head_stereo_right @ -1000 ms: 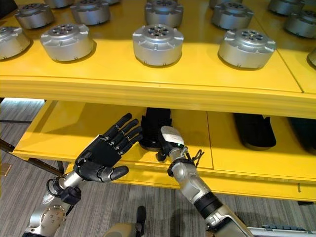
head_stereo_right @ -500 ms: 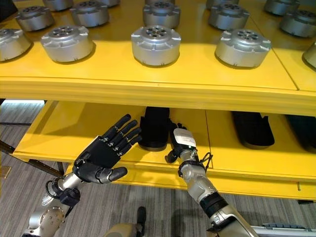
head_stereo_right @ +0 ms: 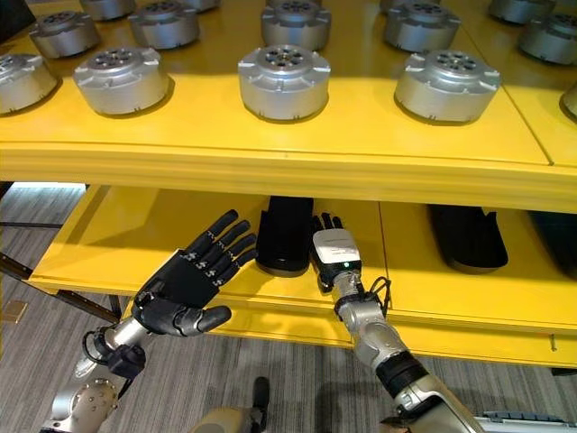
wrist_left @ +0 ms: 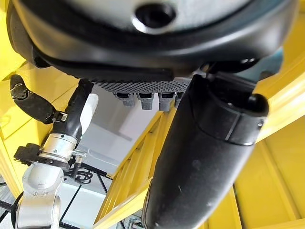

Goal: Move parts from the plastic box to the shelf.

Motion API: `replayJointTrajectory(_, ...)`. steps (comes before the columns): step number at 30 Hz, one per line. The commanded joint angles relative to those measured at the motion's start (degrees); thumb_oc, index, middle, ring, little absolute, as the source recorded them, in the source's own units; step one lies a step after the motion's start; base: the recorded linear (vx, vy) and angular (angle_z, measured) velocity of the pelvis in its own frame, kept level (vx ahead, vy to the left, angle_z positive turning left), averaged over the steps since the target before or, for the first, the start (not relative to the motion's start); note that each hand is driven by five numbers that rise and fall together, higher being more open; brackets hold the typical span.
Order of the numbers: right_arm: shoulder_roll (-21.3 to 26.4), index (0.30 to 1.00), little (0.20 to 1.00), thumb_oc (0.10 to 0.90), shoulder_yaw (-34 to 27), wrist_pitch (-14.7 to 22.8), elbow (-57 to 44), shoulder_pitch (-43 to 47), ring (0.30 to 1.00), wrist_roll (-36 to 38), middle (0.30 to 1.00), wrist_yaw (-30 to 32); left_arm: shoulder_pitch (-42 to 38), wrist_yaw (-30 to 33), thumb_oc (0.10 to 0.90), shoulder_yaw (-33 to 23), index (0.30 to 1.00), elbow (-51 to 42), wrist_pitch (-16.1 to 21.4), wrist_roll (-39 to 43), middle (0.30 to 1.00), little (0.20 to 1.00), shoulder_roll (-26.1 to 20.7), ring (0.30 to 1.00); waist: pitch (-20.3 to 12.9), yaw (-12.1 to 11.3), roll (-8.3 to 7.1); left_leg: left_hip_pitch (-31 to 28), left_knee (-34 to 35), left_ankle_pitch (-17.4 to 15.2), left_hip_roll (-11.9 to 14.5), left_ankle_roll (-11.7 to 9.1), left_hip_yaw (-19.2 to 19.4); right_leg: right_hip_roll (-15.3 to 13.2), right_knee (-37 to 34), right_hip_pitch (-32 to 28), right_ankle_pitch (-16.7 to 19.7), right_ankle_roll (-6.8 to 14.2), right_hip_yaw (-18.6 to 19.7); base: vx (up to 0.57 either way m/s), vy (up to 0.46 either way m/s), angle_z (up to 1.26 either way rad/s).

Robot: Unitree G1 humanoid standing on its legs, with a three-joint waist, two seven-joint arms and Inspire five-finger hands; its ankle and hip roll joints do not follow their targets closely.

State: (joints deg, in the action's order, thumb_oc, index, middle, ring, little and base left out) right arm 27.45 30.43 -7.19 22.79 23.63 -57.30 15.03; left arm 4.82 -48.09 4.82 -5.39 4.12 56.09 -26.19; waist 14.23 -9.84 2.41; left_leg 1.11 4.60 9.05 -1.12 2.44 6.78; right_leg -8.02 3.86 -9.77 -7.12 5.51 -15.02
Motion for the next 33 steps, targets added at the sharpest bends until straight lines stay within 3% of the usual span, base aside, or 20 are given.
replayJointTrajectory(1, 1.2, 1.0, 1.0, 0.9, 1.8, 1.5, -1.6, 7.4, 1.0, -5.5, 1.0, 2.4, -2.4, -3.7, 0.9, -0.5, 1.0, -6.3, 4.5, 5.2, 1.0, 1.0, -0.9, 1.0, -4.0, -1.3, -0.76, -2.2, -6.0, -11.1, 1.5, -1.8, -1.5, -1.0, 3.9, 6.3, 3.3, -1.1, -1.9, -0.01, -0.016, 0.06)
replayJointTrajectory(7, 2.0, 1.0, 1.0, 0.9, 5.5, 0.0, 0.9, 8.4, 1.0, -8.3, 1.0, -0.8, -2.4, -4.8, 0.9, -0.6, 1.0, -6.0, 4.2, 5.6, 1.0, 1.0, -1.1, 1.0, -4.2, -2.1, -1.17, -2.3, -5.6, -10.9, 1.7, -1.9, -1.8, -1.0, 3.6, 5.9, 3.2, -1.1, -2.6, 0.0, -0.017, 0.06)
replayJointTrajectory(14, 2.2, 1.0, 1.0, 0.9, 11.0, 3.1, 5.9, 11.0, 1.0, -12.1, 1.0, -7.7, -2.5, -7.3, 0.9, -1.3, 1.0, -5.8, 2.4, 5.4, 1.0, 1.0, -1.2, 1.0, -3.9, -4.1, -2.0, -2.1, -5.8, -10.7, 1.8, -2.1, -2.7, -1.1, 3.6, 5.5, 3.3, -0.9, -4.0, 0.01, -0.035, 0.04)
replayJointTrajectory(15, 2.0, 0.808, 0.808, 0.763, 11.8, 3.1, 6.5, 11.3, 0.808, -11.8, 0.808, -8.4, -2.6, -7.7, 0.9, -1.3, 1.0, -5.7, 2.2, 5.1, 1.0, 1.0, -1.0, 1.0, -3.9, -4.3, -2.1, -2.0, -5.8, -10.7, 1.8, -2.1, -2.8, -1.1, 3.6, 5.4, 3.4, -1.0, -4.1, 0.0, 0.0, 0.0)
replayJointTrajectory(16, 2.0, 0.808, 0.808, 0.763, 11.9, 3.1, 6.5, 11.3, 0.808, -11.8, 0.808, -8.4, -2.6, -7.7, 0.9, -1.4, 1.0, -5.7, 2.2, 5.1, 1.0, 1.0, -1.0, 1.0, -3.9, -4.3, -2.09, -2.0, -5.8, -10.7, 1.8, -2.1, -2.8, -1.1, 3.6, 5.4, 3.4, -1.0, -4.1, 0.01, -0.019, 0.04)
replayJointTrajectory(17, 1.7, 0.509, 0.509, 0.549, 12.4, 2.9, 6.8, 11.4, 0.509, -11.9, 0.509, -9.1, -2.6, -7.8, 0.9, -1.3, 1.0, -5.6, 2.0, 5.0, 1.0, 1.0, -0.9, 1.0, -3.9, -4.5, -2.16, -2.0, -5.9, -10.7, 1.8, -2.1, -2.8, -1.1, 3.5, 5.4, 3.4, -0.9, -4.2, 0.02, -0.014, 0.06)
replayJointTrajectory(18, 1.3, 0.478, 0.478, 0.527, 13.0, 2.4, 7.8, 11.6, 0.478, -12.0, 0.478, -9.3, -2.6, -8.0, 0.9, -1.3, 1.0, -5.5, 1.8, 4.7, 1.0, 1.0, -0.8, 1.0, -3.9, -4.8, -2.22, -2.0, -5.9, -10.7, 1.8, -2.1, -2.9, -1.1, 3.5, 5.3, 3.4, -1.0, -4.3, 0.03, -0.016, 0.04)
replayJointTrajectory(19, 0.9, 0.344, 0.344, 0.431, 13.2, 2.4, 8.5, 11.8, 0.344, -12.2, 0.344, -9.5, -2.7, -8.2, 0.9, -1.4, 1.0, -5.4, 1.7, 4.6, 1.0, 1.0, -0.7, 1.0, -3.9, -4.9, -2.23, -2.0, -5.9, -10.7, 1.8, -2.1, -2.9, -1.1, 3.5, 5.3, 3.4, -1.0, -4.4, 0.0, 0.0, 0.0)
replayJointTrajectory(20, 0.7, 0.314, 0.314, 0.41, 13.2, 2.4, 8.8, 11.9, 0.314, -12.8, 0.314, -10.1, -2.7, -8.2, 0.9, -1.4, 1.0, -5.4, 1.6, 4.6, 1.0, 1.0, -0.6, 1.0, -3.8, -4.9, -2.22, -1.9, -6.0, -10.7, 1.8, -2.1, -3.0, -1.1, 3.5, 5.3, 3.4, -1.0, -4.4, 0.0, 0.0, 0.0)
replayJointTrajectory(21, 0.4, 0.547, 0.547, 0.576, 13.6, 1.9, 9.8, 11.9, 0.547, -13.0, 0.547, -11.4, -2.8, -8.5, 0.9, -1.4, 1.0, -5.2, 1.5, 4.5, 1.0, 1.0, -0.5, 1.0, -3.7, -5.2, -2.28, -1.7, -6.1, -10.6, 1.8, -2.1, -3.1, -1.2, 3.5, 5.3, 3.5, -1.0, -4.6, 0.0, 0.0, 0.0)
replayJointTrajectory(22, 0.4, 0.555, 0.555, 0.582, 13.6, 1.9, 9.8, 11.9, 0.555, -13.0, 0.555, -11.5, -2.8, -8.5, 0.9, -1.4, 1.0, -5.2, 1.5, 4.4, 1.0, 1.0, -0.5, 1.0, -3.7, -5.2, -2.29, -1.7, -6.1, -10.6, 1.8, -2.1, -3.1, -1.2, 3.5, 5.3, 3.5, -1.0, -4.6, 0.0, 0.0, 0.0)
replayJointTrajectory(23, 0.2, 0.539, 0.539, 0.571, 13.7, 1.8, 10.3, 11.8, 0.539, -12.8, 0.539, -11.5, -2.8, -8.6, 0.9, -1.4, 1.0, -5.3, 1.4, 4.3, 1.0, 1.0, -0.3, 1.0, -3.7, -5.3, -2.31, -1.7, -6.1, -10.6, 1.8, -2.1, -3.2, -1.2, 3.5, 5.3, 3.5, -0.9, -4.7, 0.0, 0.0, 0.0)
replayJointTrajectory(24, -0.1, 0.3, 0.3, 0.4, 13.9, 1.1, 11.1, 11.8, 0.3, -12.6, 0.3, -12.0, -2.8, -8.7, 0.9, -1.3, 1.0, -5.2, 1.4, 4.0, 1.0, 1.0, -0.1, 1.0, -3.7, -5.4, -2.32, -1.6, -6.2, -10.6, 1.8, -2.2, -3.3, -1.2, 3.5, 5.3, 3.5, -0.9, -4.7, 0.0, 0.0, 0.0)
replayJointTrajectory(33, -0.5, 0.3, 0.3, 0.4, 12.9, -0.6, 19.4, 10.9, 0.3, -12.8, 0.3, -10.7, -2.8, -10.1, 0.9, -1.9, 1.0, -4.7, 0.0, 4.3, 1.0, 1.0, -0.4, 1.0, -3.7, -6.5, -2.65, -1.6, -6.1, -10.4, 1.8, -2.2, -3.9, -1.2, 3.2, 4.7, 3.7, -0.7, -5.5, 0.01, -0.014, 0.04)
